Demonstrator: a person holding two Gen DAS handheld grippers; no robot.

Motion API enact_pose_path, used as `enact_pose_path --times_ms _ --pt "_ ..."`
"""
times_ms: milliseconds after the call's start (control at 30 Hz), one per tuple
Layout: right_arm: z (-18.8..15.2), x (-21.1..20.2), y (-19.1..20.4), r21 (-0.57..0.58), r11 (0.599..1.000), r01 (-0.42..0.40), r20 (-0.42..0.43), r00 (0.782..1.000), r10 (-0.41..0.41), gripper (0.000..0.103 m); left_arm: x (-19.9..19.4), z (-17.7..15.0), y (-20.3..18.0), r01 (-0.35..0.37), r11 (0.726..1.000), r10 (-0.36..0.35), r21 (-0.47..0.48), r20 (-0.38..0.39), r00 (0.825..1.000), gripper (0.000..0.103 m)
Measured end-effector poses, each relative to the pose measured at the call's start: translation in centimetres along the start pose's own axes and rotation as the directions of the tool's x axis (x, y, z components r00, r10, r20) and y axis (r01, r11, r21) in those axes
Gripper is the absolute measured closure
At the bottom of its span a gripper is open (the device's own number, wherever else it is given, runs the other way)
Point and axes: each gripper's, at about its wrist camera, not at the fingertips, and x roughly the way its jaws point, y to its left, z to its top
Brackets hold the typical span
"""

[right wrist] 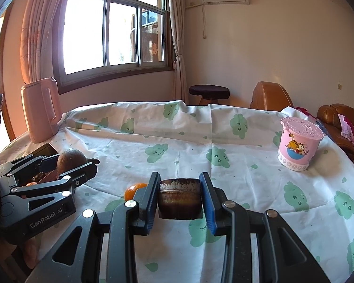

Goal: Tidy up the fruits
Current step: 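Lift the striped fruit with the right tool while the left tool lifts the large brown fruit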

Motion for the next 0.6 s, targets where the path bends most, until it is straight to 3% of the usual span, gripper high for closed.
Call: enact_pose_path --times_ms 600 --pt "0.0 -0.9 0.5 -0.018 1.000 0.021 0.048 0.999 -0.020 0.067 -1.5 -0.2 -0.1 -0.025 1.000 0.025 0.002 0.065 0.998 0.051"
